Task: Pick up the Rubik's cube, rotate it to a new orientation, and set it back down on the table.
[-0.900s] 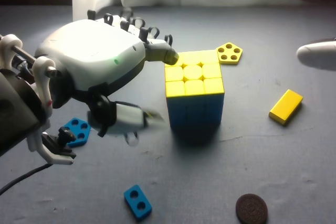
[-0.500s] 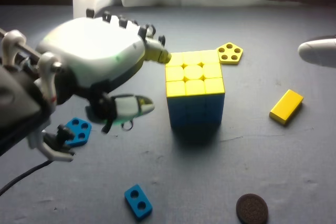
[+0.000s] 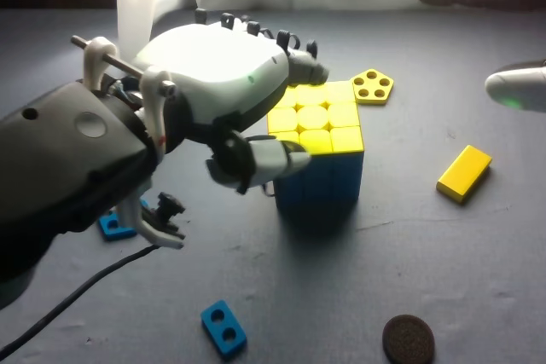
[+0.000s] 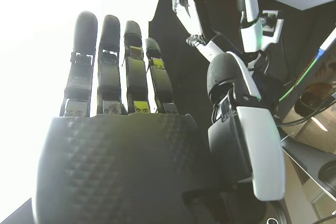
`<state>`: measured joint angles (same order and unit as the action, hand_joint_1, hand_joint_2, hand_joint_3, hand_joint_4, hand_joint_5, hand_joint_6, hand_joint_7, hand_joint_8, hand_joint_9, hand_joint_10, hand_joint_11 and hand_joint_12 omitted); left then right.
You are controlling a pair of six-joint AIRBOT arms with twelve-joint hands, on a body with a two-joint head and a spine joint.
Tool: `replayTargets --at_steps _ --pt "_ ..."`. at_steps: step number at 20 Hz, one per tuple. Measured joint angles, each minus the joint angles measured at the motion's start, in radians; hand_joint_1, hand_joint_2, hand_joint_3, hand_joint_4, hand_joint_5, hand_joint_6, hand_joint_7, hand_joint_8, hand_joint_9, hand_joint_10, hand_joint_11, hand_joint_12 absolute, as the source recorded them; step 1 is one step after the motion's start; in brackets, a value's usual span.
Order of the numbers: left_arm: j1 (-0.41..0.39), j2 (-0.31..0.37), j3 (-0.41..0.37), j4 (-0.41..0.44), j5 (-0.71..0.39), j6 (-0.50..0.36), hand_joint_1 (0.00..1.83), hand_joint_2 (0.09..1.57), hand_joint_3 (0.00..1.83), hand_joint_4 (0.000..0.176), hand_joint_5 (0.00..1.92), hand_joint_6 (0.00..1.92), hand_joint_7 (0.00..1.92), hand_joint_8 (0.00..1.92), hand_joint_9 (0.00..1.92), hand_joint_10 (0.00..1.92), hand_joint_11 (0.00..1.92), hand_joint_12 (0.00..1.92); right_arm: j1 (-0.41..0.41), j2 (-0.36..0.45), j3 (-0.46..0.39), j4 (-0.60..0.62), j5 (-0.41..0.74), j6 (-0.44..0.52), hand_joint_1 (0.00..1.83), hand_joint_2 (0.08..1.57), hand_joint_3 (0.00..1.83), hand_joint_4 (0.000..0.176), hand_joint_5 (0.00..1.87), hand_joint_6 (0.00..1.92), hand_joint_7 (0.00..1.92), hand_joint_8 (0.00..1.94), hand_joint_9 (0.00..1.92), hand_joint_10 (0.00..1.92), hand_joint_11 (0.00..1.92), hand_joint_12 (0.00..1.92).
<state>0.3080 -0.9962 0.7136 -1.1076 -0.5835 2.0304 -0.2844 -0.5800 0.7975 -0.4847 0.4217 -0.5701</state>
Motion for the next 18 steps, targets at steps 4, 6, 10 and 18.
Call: replayTargets --at_steps 4,6,10,18 --pt "0.000 -0.030 0.010 -0.045 -0.065 0.018 0.67 1.20 0.00 0.026 0.23 0.00 0.36 0.00 0.40 0.07 0.00 1.09 0.000 0.000 0.000 -0.002 0.000 0.000 0.20 1.27 0.00 0.000 0.06 0.00 0.22 0.00 0.15 0.19 0.00 0.75" --pt "0.000 -0.038 0.011 -0.062 -0.078 0.040 0.61 1.17 0.00 0.019 0.14 0.00 0.23 0.00 0.24 0.01 0.00 0.74 0.000 0.000 0.000 -0.002 0.000 0.000 0.20 1.25 0.00 0.000 0.01 0.00 0.14 0.00 0.08 0.11 0.00 0.36" --pt "0.000 -0.080 0.047 -0.149 -0.100 0.097 0.56 1.09 0.00 0.000 0.00 0.00 0.00 0.00 0.00 0.00 0.00 0.10 0.000 0.000 0.000 -0.003 0.000 0.000 0.19 1.23 0.00 0.000 0.00 0.00 0.05 0.00 0.04 0.03 0.00 0.00" --pt "-0.005 -0.140 0.108 -0.213 -0.113 0.150 0.70 0.97 0.00 0.000 0.00 0.00 0.00 0.00 0.00 0.00 0.00 0.00 0.000 0.000 0.000 -0.006 0.003 0.000 0.20 1.24 0.00 0.000 0.00 0.00 0.10 0.00 0.11 0.00 0.00 0.20"
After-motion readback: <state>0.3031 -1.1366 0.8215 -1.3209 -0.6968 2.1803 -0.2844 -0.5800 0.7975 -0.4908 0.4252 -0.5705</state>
